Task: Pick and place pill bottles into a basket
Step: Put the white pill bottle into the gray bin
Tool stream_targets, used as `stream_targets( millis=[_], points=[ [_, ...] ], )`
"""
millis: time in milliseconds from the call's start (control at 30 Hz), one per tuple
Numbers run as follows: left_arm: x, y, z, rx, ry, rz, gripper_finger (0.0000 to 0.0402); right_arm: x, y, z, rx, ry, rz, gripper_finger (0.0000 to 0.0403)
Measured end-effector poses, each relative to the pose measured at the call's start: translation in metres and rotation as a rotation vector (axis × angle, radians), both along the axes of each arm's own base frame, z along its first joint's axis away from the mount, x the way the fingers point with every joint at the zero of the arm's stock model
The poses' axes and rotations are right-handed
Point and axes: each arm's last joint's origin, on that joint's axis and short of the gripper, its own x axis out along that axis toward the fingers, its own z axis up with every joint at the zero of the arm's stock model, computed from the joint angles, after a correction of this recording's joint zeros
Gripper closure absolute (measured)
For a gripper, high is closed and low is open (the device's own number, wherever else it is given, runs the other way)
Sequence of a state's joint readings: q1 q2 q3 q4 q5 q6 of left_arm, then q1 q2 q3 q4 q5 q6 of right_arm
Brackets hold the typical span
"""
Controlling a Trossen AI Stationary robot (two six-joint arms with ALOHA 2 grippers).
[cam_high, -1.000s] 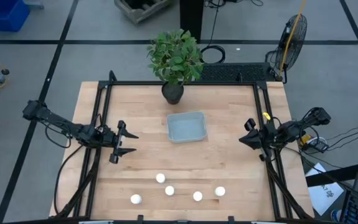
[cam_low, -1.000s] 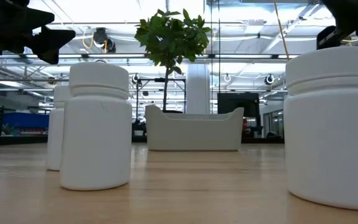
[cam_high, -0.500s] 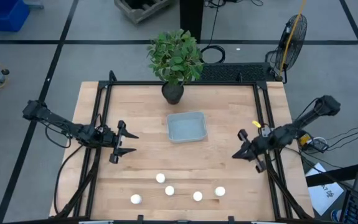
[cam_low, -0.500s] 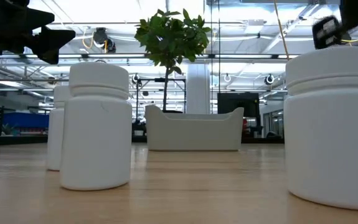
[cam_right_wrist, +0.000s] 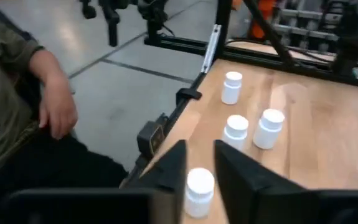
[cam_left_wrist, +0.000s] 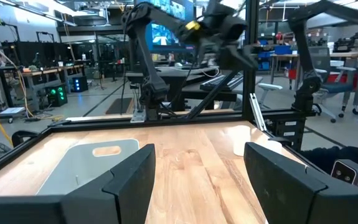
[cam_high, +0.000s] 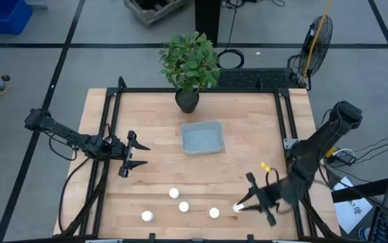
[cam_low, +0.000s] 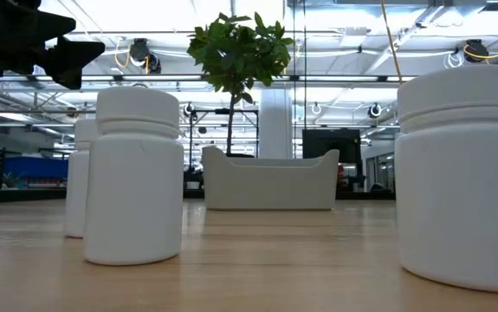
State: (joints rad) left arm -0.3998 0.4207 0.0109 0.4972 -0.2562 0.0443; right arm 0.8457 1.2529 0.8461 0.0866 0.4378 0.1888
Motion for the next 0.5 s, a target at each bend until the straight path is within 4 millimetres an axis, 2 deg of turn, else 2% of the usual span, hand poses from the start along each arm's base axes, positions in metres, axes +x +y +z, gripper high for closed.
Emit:
stream_targets(
  millis=[100, 233, 300, 400, 500],
  points=[
    [0.0, 0.0, 0.0, 0.0, -0.001, 0.0, 0.0151, 0.002, 0.012, -0.014, -0.089, 0.099, -0.109, 0.0232],
    [0.0, 0.0, 0.0, 0.0, 0.0, 0.0, 0.0151, 0.002, 0.024, -0.028, -0.095, 0.138, -0.176, 0.0127],
    [0.0, 0.0, 0.0, 0.0, 0.0, 0.0, 0.0151, 0.001, 0.028, -0.037, -0.109, 0.172, -0.189, 0.0087],
    [0.0, 0.0, 0.0, 0.0, 0.0, 0.0, 0.0151, -0.001, 0.029, -0.046, -0.082, 0.229, -0.225, 0.0055],
    [0.0, 0.0, 0.0, 0.0, -0.001, 0.0, 0.0151, -0.004, 0.032, -0.055, -0.088, 0.273, -0.246, 0.0051]
  ],
)
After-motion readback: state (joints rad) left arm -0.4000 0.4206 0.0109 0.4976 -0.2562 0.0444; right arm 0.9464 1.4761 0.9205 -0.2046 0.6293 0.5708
